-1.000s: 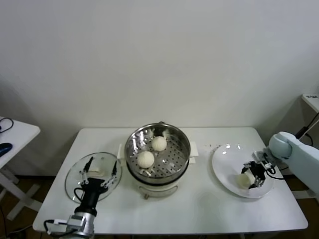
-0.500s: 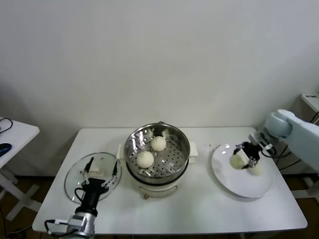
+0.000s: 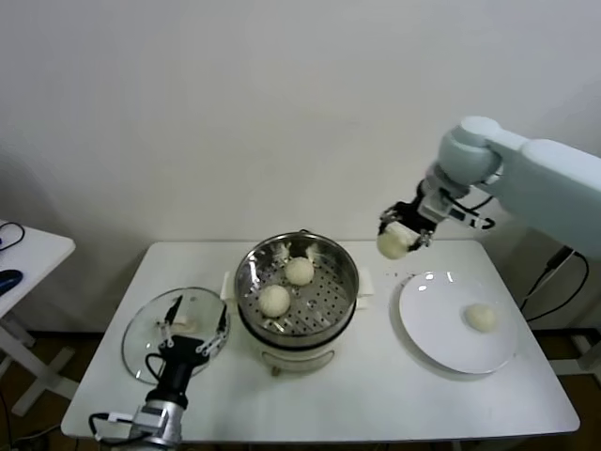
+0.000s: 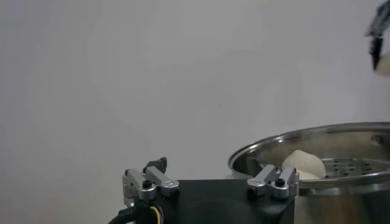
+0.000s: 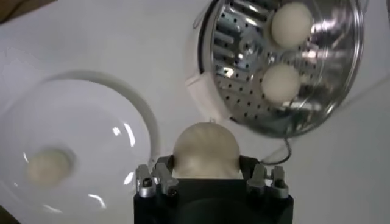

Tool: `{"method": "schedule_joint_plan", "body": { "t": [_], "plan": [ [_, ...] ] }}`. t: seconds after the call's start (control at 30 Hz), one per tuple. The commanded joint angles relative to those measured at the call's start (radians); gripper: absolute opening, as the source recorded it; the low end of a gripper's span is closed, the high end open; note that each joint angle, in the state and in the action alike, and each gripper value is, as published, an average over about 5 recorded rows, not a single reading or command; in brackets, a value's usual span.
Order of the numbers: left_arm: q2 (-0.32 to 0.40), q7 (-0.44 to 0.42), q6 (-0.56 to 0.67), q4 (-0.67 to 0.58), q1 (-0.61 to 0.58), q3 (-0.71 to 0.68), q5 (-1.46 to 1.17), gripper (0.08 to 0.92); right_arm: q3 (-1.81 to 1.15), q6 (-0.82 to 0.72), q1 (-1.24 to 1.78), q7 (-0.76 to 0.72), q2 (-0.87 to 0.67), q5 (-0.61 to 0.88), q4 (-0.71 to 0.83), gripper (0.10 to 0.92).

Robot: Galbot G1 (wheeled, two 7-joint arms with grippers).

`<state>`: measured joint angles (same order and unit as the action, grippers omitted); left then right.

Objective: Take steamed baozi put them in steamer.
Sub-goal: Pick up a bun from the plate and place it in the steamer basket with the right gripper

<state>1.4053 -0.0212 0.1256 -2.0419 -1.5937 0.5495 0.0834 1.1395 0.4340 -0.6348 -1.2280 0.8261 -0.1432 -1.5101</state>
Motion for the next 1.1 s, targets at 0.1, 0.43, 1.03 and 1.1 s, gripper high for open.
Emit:
{"method": "schedule_joint_plan", "body": {
  "t": [0.1,0.43,1.03,1.1],
  "plan": [
    [-0.015,0.000,-0.010,0.001,0.005,0.000,-0.005,0.823,-0.005,0.097,0.065,0.007,0.227,-0.194,-0.106,0.696],
    [-0.023,0.000,-0.014,0.007,-0.004,-0.002,-0.006,0.823,-0.008,0.151,0.186,0.015,0.424,-0.270,0.008,0.696],
    [-0.026,0.000,-0.011,0.030,-0.006,-0.016,-0.004,0.823,0.041,0.178,0.206,0.015,0.368,-0.248,-0.010,0.696],
    [-0.026,0.000,-0.011,0.032,-0.006,-0.016,-0.004,0.823,0.044,0.181,0.206,0.016,0.353,-0.249,-0.018,0.696]
  ]
}}
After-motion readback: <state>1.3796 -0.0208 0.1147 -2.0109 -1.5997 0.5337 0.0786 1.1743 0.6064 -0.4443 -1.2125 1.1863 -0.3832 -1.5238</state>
